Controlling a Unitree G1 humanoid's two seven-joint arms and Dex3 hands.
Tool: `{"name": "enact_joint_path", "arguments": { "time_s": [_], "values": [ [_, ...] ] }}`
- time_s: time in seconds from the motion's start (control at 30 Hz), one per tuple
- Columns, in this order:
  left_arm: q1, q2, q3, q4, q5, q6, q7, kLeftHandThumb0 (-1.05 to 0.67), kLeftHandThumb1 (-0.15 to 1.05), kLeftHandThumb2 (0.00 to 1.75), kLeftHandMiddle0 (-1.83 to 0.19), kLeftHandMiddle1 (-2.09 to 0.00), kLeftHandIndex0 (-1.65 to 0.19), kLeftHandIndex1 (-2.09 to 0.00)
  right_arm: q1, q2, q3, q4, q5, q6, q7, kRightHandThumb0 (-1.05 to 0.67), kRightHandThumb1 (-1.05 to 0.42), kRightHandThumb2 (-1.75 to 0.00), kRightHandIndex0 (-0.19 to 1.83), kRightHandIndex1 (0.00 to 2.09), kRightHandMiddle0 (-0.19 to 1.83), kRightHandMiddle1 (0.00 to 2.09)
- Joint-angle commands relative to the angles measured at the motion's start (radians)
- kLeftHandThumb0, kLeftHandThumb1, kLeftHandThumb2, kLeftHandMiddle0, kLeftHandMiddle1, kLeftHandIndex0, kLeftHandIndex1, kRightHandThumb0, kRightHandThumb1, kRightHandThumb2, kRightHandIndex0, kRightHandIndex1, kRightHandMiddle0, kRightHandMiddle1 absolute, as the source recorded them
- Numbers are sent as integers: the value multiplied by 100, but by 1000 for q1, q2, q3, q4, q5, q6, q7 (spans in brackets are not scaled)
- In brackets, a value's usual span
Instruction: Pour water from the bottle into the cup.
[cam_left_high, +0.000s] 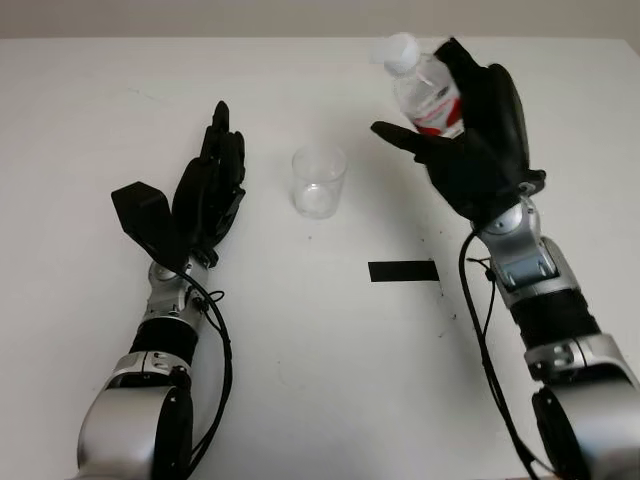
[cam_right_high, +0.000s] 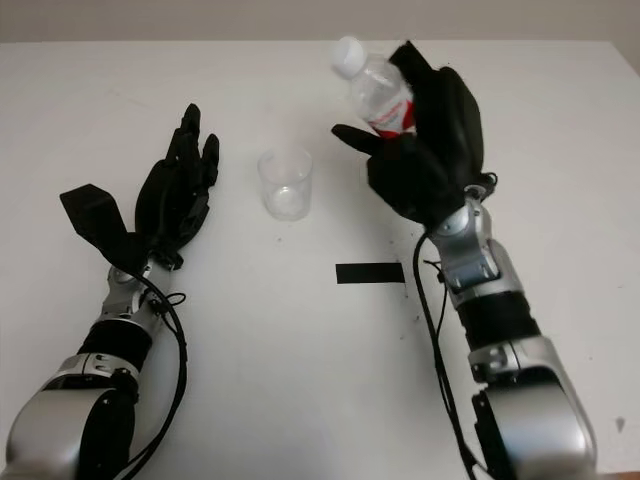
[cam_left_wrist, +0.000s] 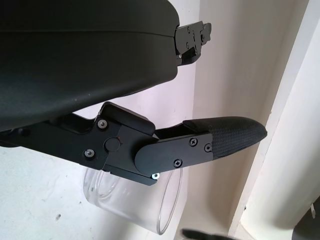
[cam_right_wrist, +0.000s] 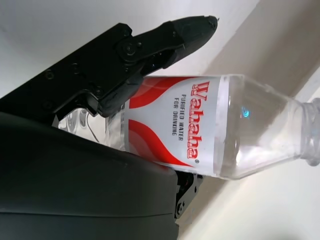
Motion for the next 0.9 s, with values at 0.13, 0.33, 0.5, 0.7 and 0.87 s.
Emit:
{"name": "enact_joint_path", "arguments": {
  "time_s": [0.13,0.33,0.5,0.7,0.87],
  "values": [
    [28,4,-11,1,11,-1,-20,-86,105,62,19,0,19,0,208,105,-100,-278,200,109,106,-39,-105,-36,119,209,85,209],
    [27,3,-10,1,6,15,-22,-84,105,64,19,0,19,0,370,221,-141,-545,357,332,115,-41,-105,-36,129,209,90,209],
    [34,-4,-12,-14,3,37,-20,-83,105,64,19,0,19,0,428,276,-132,-608,400,385,131,-43,-105,-37,133,209,90,209],
    [45,2,-14,-26,8,29,-28,-83,105,63,19,0,19,0,453,309,-108,-579,375,352,145,-44,-105,-40,137,209,95,209],
    [49,3,-15,-35,12,33,-21,-84,105,63,19,0,19,0,440,321,-96,-533,330,346,129,-44,-105,-41,137,209,98,209]
  ]
}}
